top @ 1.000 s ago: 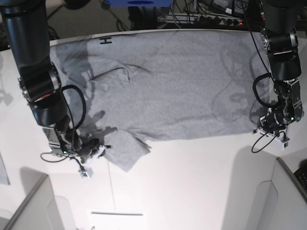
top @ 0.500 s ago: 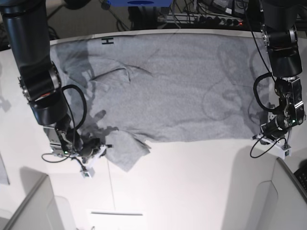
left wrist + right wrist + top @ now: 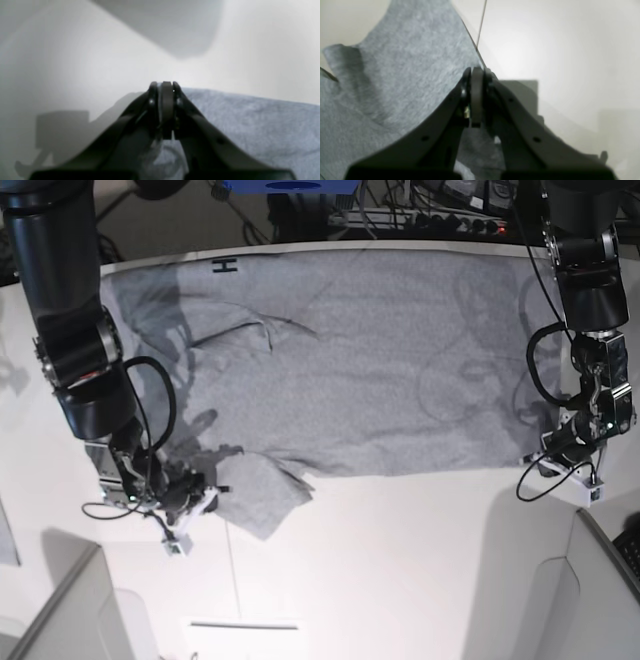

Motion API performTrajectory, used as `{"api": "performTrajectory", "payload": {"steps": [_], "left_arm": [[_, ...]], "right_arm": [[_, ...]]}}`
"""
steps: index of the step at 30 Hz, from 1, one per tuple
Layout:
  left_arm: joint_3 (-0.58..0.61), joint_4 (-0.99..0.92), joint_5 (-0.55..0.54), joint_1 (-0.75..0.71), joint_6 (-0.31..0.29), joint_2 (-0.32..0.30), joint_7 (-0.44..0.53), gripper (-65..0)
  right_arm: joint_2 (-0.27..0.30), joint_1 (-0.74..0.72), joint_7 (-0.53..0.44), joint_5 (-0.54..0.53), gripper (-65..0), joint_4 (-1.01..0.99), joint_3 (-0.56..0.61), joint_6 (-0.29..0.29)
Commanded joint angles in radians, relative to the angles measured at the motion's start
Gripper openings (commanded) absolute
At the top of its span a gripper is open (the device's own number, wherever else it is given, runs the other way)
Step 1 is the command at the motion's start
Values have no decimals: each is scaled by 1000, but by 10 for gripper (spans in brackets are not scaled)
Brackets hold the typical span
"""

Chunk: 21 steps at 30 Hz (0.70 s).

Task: Fold the T-shirt properly
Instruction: 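Lift the hem-side edge of the grey shirt with both grippers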

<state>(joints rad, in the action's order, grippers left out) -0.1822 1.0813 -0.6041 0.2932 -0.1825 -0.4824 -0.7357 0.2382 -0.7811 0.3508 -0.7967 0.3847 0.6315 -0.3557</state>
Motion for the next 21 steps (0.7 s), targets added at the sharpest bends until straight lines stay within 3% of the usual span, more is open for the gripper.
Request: {"api": "performTrajectory", "payload": {"steps": [1,17,21], "left_arm": [[-7,18,-6,16,-1,-19,20,-650],[-7,17,-7,14,-1,-22,20,-650],[-3,17,-12,14,-1,-22,20,-650]], "right_arm": [[11,-31,-20,-10,-650,21,-8,-3],[46,-21,-48,-11,-650,92,-9,1],[68,-21,-54,-11,-650,96,-9,70]]}}
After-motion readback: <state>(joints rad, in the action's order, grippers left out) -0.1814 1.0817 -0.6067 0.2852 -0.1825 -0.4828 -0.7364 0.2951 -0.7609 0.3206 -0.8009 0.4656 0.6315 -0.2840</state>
